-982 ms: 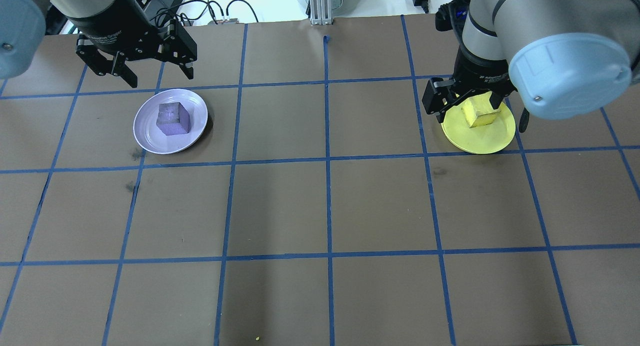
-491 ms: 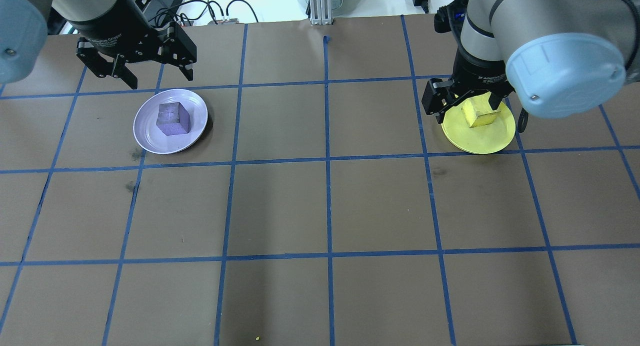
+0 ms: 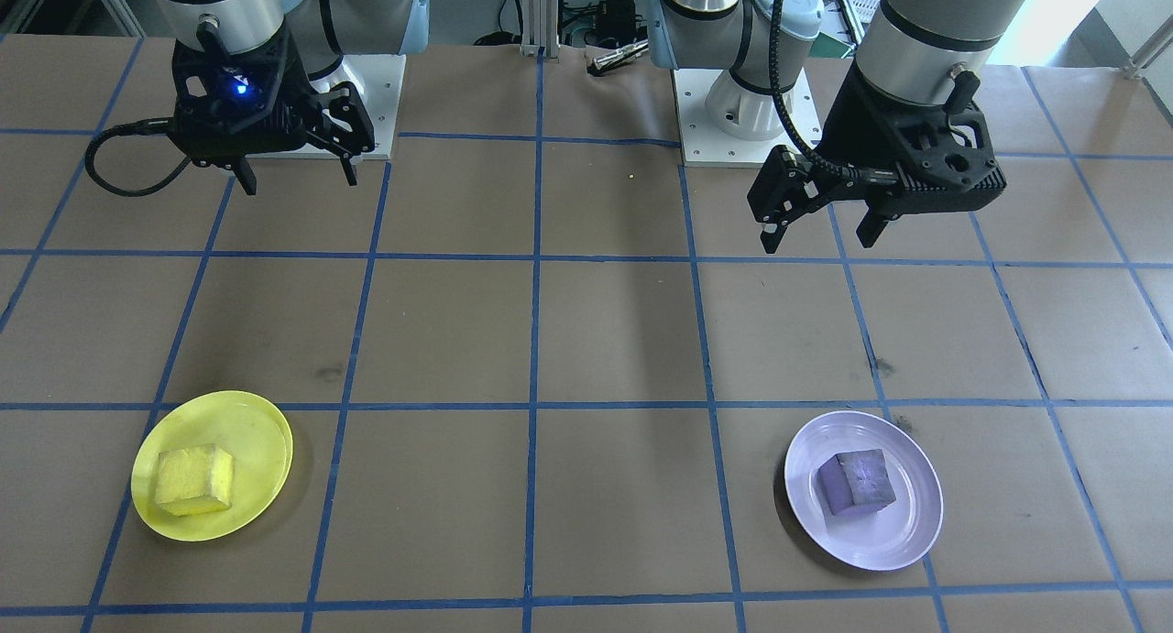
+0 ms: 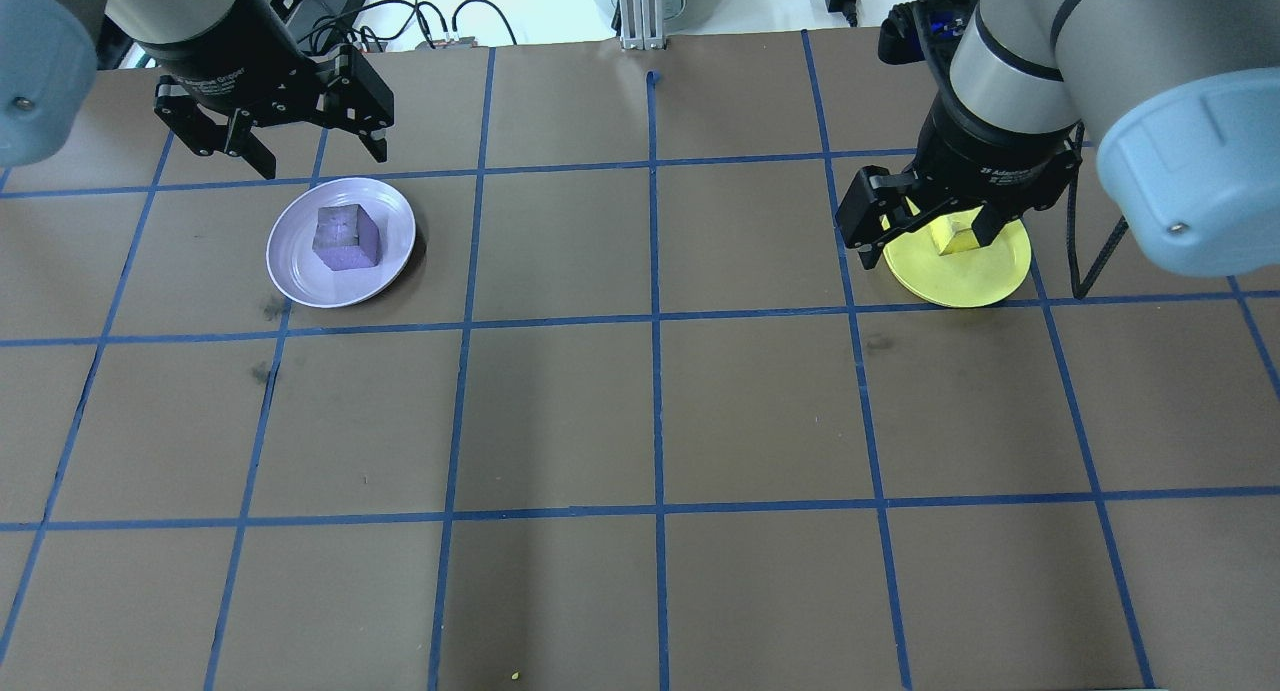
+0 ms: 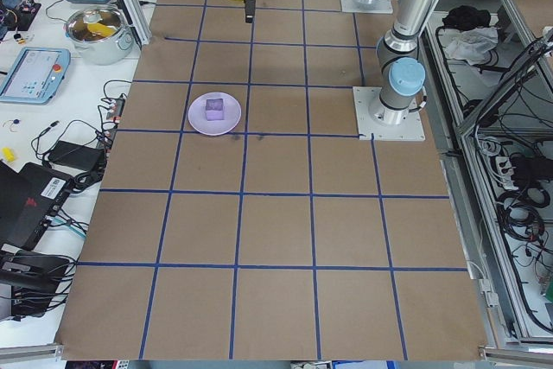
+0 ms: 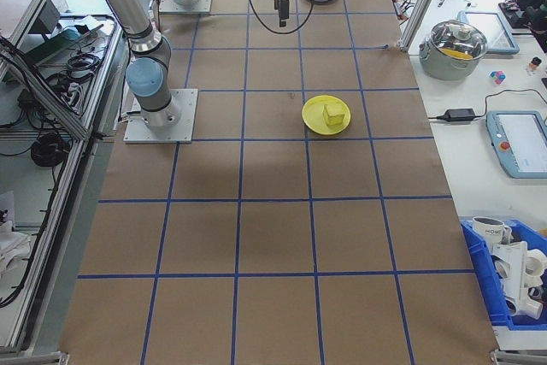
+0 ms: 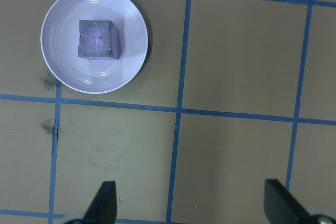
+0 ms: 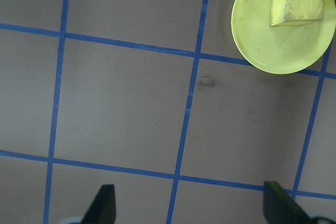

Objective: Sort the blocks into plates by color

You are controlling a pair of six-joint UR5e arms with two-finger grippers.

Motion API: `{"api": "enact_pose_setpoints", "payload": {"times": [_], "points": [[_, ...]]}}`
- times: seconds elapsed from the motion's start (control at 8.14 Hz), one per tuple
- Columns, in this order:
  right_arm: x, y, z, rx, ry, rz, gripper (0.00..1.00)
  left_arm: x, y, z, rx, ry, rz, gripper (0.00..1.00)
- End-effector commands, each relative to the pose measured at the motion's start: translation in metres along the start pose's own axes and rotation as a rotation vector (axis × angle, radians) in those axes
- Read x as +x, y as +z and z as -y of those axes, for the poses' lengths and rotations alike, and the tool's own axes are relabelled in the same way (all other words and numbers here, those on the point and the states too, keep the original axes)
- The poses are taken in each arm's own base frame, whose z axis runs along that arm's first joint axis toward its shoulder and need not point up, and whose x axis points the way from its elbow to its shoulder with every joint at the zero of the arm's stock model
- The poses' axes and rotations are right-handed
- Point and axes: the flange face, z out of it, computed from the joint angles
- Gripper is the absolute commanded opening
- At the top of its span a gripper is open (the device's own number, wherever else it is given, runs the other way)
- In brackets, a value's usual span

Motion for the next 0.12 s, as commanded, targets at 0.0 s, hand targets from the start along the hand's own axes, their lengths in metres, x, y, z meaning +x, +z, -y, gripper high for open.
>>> {"api": "enact_pose_setpoints", "payload": {"times": [0.0], "points": [[-0.0024, -0.0031, -0.0077, -0.013, -0.001, 0.012, 1.00, -0.0001, 0.0001, 0.0000, -0.001, 0.017, 0.000, 1.00]]}}
